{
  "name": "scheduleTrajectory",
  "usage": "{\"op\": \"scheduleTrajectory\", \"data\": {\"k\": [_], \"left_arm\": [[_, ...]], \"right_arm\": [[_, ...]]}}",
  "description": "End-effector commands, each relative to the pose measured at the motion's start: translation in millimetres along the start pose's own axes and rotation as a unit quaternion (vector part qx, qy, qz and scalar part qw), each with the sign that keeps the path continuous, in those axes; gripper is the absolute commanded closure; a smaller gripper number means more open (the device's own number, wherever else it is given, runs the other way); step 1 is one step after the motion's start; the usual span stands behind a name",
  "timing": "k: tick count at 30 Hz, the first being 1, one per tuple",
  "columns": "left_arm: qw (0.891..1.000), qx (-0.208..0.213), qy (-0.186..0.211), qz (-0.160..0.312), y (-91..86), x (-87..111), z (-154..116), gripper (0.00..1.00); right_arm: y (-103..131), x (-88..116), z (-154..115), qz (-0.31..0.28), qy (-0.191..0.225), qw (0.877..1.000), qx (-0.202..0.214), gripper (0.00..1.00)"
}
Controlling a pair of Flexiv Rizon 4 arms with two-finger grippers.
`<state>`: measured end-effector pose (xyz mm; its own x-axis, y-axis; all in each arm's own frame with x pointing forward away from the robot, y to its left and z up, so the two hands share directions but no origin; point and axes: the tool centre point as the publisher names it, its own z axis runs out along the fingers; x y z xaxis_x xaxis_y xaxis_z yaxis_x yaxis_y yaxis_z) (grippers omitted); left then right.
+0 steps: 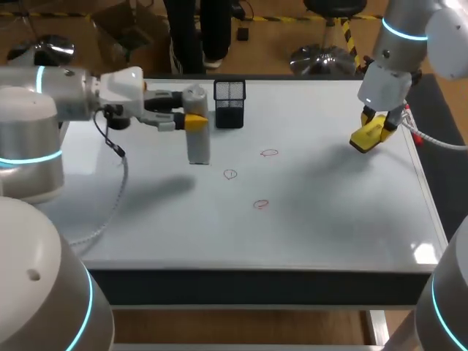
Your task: Pick up the inspection probe, press it on each red-marked spot on the whiteboard one by one, put down the probe, pick up the eraser, and wipe off all the red marks.
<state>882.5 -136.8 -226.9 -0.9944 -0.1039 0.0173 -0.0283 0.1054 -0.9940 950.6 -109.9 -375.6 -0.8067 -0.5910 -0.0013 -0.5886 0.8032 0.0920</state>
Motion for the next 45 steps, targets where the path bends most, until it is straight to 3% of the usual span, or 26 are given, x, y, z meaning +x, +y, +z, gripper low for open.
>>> {"op": "scheduleTrajectory", "data": {"k": [1, 22, 45], "left_arm": [[1.0, 0.001, 0.007, -0.002, 6.4, 1.0, 21, 1.0], [1.0, 0.014, 0.022, 0.011, 29.1, 0.2, 58, 1.0], [1.0, 0.013, 0.02, 0.009, 44.8, -1.6, 65, 1.0]], "right_arm": [[0, 0, -1, -0.001, 0.001, 1.0, 0.002, 1.0], [0, 0, -1, -0.001, 0.001, 1.0, 0.002, 1.0], [0, 0, -1, -0.001, 0.001, 1.0, 0.002, 1.0]]}}
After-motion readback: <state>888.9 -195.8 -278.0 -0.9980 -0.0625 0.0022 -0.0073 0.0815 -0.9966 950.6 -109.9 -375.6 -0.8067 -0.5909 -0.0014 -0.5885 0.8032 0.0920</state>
